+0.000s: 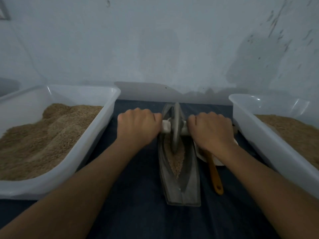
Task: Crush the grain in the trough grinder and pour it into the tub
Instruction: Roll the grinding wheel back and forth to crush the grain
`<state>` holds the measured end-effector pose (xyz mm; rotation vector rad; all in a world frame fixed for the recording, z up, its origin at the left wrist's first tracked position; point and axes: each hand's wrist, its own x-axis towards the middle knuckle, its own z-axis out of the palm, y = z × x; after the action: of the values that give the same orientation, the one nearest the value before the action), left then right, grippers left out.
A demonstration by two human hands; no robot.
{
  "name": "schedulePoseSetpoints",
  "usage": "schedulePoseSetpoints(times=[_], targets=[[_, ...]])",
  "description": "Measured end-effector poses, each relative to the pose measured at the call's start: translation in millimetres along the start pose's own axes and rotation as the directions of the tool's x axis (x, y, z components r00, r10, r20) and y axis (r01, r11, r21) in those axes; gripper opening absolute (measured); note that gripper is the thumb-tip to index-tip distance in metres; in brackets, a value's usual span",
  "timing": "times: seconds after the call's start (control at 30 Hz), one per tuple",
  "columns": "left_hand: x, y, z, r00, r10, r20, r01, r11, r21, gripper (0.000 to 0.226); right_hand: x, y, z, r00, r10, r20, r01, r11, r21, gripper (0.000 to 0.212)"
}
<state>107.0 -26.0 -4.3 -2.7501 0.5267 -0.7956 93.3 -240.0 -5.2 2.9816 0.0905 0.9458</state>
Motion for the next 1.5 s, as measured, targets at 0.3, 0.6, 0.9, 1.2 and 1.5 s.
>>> schedulePoseSetpoints(times=[0.3, 0.6, 0.9, 1.2, 1.5], targets=[[7, 5, -7, 0.997, -0.065, 0.03, 0.066, 0.997, -0.032, 0.014, 11, -3, -3, 0.984, 0.035, 0.175, -0.036, 0.999, 0.004, 0.045], [-72, 10, -38, 0.987, -0.156, -0.022, 0.146, 0.956, -0.255, 0.069, -75, -8, -49, 0.997, -0.056, -0.055, 0.061, 0.995, 0.081, 0.054], [43, -1, 16, 0.963, -0.21, 0.166, 0.229, 0.968, -0.103, 0.05, 30, -1, 7, 0.991, 0.026, 0.129, -0.032, 0.998, 0.045, 0.04], [-30, 6, -10, 0.976, -0.206, -0.067, 0.198, 0.973, -0.118, 0.07, -28, -5, -25, 0.982, -0.025, 0.189, 0.004, 0.994, 0.111, 0.06], [-50, 10, -16, 0.97, -0.225, -0.092, 0.198, 0.951, -0.239, 0.063, -43, -14, -46, 0.993, -0.044, 0.114, 0.037, 0.998, 0.058, 0.056]])
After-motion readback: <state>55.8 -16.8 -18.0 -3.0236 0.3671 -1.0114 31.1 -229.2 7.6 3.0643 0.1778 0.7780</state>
